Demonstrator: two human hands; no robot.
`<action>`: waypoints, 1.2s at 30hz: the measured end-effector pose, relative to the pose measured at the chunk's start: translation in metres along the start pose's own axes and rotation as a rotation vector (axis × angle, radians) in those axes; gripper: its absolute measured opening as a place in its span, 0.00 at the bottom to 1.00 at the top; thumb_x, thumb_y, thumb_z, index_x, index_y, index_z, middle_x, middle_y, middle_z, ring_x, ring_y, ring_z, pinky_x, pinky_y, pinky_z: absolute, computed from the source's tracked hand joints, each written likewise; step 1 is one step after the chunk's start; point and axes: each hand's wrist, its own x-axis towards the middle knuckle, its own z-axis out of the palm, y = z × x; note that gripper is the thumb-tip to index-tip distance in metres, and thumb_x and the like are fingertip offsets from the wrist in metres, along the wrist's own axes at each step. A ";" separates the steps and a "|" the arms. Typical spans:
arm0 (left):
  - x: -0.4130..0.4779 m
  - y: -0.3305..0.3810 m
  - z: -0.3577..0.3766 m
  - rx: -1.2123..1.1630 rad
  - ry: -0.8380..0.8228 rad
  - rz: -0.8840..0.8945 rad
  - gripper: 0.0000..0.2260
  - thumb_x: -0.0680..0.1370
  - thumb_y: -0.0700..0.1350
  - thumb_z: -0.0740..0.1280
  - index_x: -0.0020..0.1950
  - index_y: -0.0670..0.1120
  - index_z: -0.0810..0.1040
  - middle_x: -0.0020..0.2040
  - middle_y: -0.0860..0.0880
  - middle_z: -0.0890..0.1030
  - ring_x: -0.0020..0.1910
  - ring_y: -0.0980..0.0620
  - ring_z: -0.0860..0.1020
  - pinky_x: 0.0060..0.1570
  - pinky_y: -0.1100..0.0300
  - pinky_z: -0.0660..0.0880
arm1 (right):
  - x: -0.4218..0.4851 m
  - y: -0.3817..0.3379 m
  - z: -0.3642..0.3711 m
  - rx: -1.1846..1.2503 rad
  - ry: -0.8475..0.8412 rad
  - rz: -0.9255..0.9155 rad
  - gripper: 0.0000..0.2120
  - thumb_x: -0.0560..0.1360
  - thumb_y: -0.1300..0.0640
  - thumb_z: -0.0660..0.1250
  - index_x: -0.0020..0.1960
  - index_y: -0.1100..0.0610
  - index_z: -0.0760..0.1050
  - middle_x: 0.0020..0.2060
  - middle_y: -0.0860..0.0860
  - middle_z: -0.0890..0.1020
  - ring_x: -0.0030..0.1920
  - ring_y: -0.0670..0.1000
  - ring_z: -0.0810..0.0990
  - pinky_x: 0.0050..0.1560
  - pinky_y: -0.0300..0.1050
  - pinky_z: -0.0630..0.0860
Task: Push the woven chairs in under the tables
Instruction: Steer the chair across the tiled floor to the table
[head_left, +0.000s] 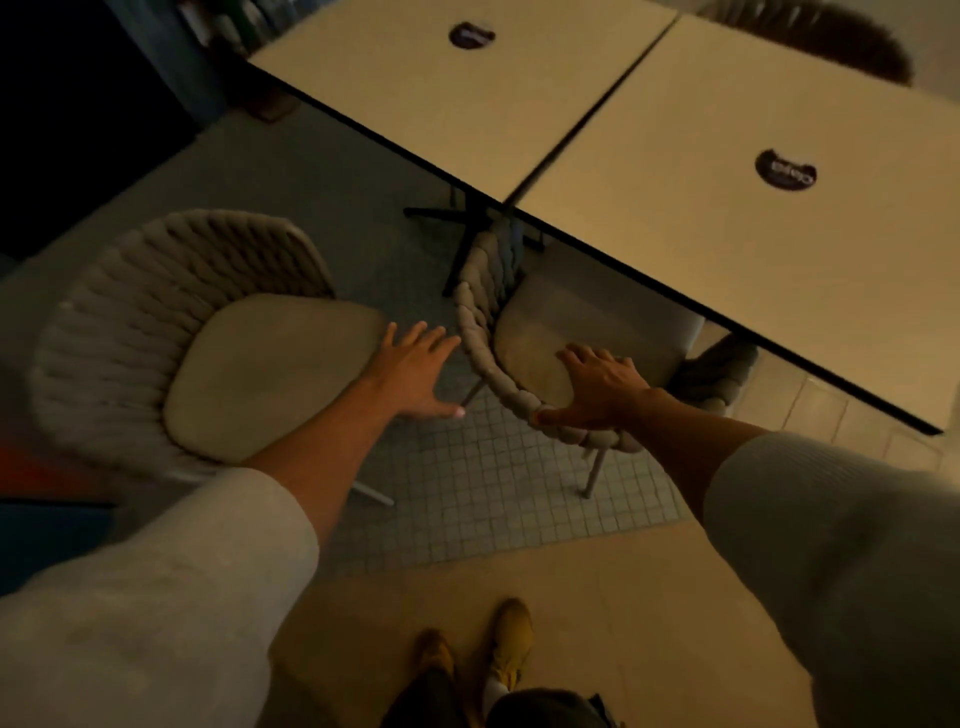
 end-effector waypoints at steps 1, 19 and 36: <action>-0.015 -0.014 -0.003 0.000 0.006 -0.028 0.54 0.69 0.78 0.64 0.85 0.53 0.48 0.85 0.48 0.51 0.83 0.44 0.50 0.79 0.35 0.48 | -0.002 -0.009 -0.008 -0.018 0.003 -0.033 0.61 0.64 0.15 0.62 0.84 0.50 0.53 0.84 0.54 0.58 0.80 0.61 0.62 0.75 0.67 0.64; -0.250 -0.251 -0.007 0.026 -0.029 -0.387 0.54 0.68 0.73 0.71 0.84 0.52 0.50 0.84 0.48 0.55 0.82 0.45 0.52 0.79 0.43 0.51 | 0.022 -0.259 -0.085 -0.231 -0.001 -0.277 0.63 0.63 0.13 0.59 0.86 0.51 0.51 0.84 0.52 0.57 0.83 0.59 0.58 0.79 0.66 0.59; -0.361 -0.472 0.030 0.009 -0.129 -0.434 0.56 0.68 0.65 0.77 0.85 0.51 0.48 0.85 0.48 0.50 0.83 0.45 0.47 0.80 0.38 0.47 | 0.067 -0.525 -0.090 -0.203 -0.017 -0.354 0.61 0.63 0.14 0.60 0.85 0.49 0.52 0.83 0.53 0.60 0.80 0.60 0.63 0.76 0.60 0.67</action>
